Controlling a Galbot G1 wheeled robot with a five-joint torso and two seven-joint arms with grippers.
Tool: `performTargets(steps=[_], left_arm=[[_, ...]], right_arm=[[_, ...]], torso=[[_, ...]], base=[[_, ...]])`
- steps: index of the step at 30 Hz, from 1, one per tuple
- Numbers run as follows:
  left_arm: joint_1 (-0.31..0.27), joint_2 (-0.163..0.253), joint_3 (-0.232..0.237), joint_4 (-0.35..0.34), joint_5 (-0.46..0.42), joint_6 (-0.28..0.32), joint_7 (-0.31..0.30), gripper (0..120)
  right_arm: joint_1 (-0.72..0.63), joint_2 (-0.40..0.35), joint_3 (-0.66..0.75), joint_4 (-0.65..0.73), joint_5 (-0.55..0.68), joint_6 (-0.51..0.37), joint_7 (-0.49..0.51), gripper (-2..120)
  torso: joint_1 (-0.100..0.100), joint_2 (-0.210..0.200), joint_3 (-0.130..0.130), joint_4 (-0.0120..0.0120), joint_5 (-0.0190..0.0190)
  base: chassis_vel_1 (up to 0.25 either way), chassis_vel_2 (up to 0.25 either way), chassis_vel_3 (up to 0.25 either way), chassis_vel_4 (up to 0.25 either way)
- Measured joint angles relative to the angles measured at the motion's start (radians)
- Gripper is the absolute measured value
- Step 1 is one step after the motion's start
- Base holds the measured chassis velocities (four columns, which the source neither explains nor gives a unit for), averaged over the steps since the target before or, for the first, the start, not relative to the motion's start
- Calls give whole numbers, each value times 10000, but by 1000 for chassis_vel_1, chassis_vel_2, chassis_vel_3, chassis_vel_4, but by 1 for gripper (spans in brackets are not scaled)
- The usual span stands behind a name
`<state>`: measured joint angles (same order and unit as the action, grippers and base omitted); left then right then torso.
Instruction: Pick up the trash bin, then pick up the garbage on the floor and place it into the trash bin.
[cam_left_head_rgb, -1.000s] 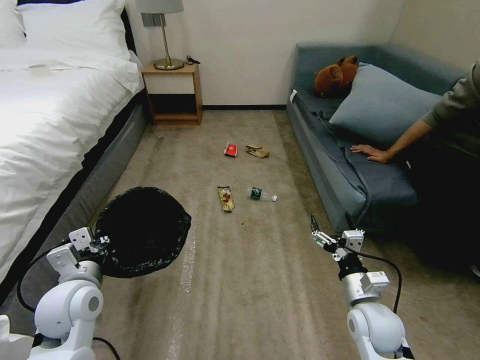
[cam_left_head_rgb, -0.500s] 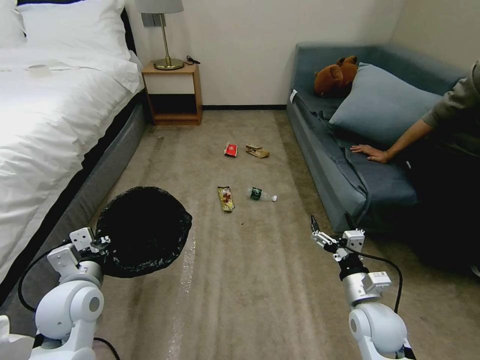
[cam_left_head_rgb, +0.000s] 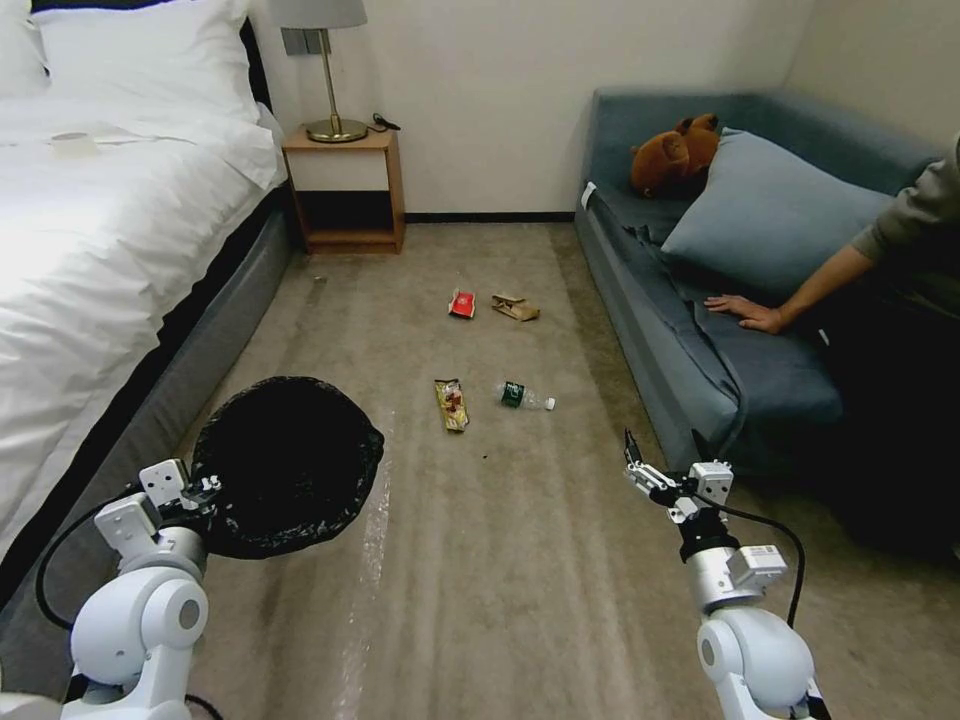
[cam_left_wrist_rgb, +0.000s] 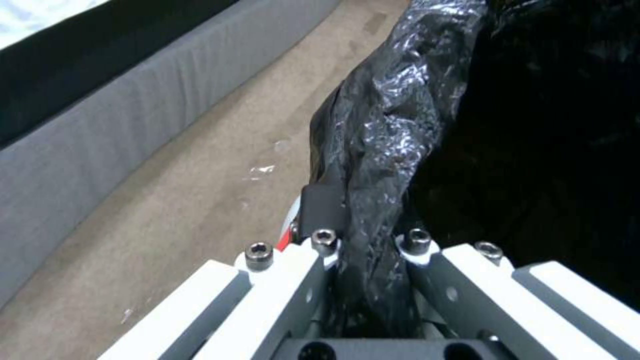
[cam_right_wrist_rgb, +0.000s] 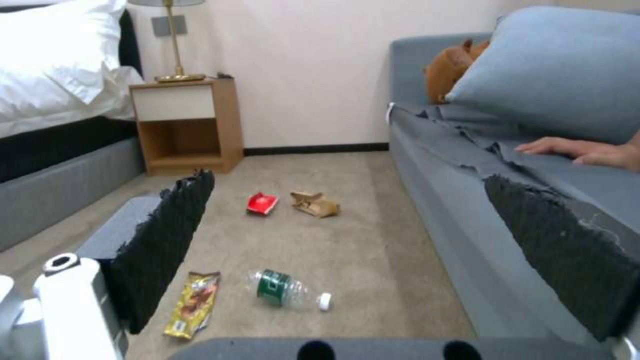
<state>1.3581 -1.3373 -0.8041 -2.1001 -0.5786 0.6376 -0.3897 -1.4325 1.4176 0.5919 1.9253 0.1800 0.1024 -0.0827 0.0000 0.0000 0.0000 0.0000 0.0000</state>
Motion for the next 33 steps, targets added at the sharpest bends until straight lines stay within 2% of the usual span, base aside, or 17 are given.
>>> performTargets(steps=[16,33], left_arm=[[63,-23,-7,9,26,-145,108,1],[240,-125,-23,71,170,-378,329,1]], right_arm=[[-21,3,132,-66,105,32,-325,100],[-69,11,163,-95,558,104,-247,100]], torso=[[0,0,0,0,0],[0,0,1,0,0]], base=[[-80,81,86,-79],[-90,106,97,-91]])
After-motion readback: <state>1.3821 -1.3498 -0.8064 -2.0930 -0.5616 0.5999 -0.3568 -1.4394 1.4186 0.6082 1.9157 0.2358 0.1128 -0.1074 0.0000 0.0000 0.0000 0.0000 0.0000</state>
